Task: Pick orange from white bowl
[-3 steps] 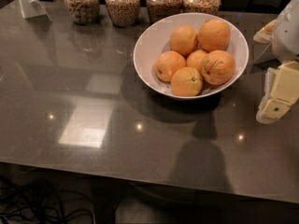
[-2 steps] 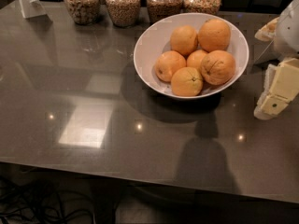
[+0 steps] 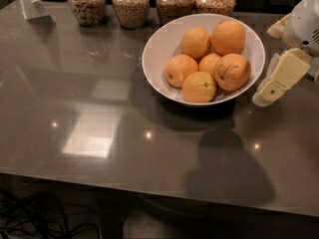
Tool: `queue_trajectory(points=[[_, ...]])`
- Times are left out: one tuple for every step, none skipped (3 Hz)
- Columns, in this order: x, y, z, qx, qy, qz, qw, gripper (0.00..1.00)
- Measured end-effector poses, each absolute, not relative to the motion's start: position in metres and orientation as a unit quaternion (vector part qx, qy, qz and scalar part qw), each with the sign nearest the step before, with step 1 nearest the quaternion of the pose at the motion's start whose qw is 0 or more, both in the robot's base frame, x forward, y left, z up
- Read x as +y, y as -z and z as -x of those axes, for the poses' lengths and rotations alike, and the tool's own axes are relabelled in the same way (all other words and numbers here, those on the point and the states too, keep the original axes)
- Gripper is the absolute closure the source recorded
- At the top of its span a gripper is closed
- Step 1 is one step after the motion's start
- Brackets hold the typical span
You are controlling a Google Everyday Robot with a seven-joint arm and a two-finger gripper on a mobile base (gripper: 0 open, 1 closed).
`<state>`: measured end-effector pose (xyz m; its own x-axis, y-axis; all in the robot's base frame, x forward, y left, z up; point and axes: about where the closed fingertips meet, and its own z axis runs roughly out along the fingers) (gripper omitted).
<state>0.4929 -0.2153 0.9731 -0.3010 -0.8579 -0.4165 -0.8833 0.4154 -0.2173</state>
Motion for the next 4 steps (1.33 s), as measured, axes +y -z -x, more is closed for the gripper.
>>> queue_trajectory(points=[[-0.203,-0.972,-0.513,0.814,-0.020,0.519,0.260,0.00],[-0.194,-0.964,-0.531,0.819,-0.009,0.506,0.270,0.00],[-0.190,-0.951,-0.545,0.821,0.002,0.502,0.272,0.13],[-0.193,-0.937,-0.557,0.822,0.008,0.500,0.273,0.23]])
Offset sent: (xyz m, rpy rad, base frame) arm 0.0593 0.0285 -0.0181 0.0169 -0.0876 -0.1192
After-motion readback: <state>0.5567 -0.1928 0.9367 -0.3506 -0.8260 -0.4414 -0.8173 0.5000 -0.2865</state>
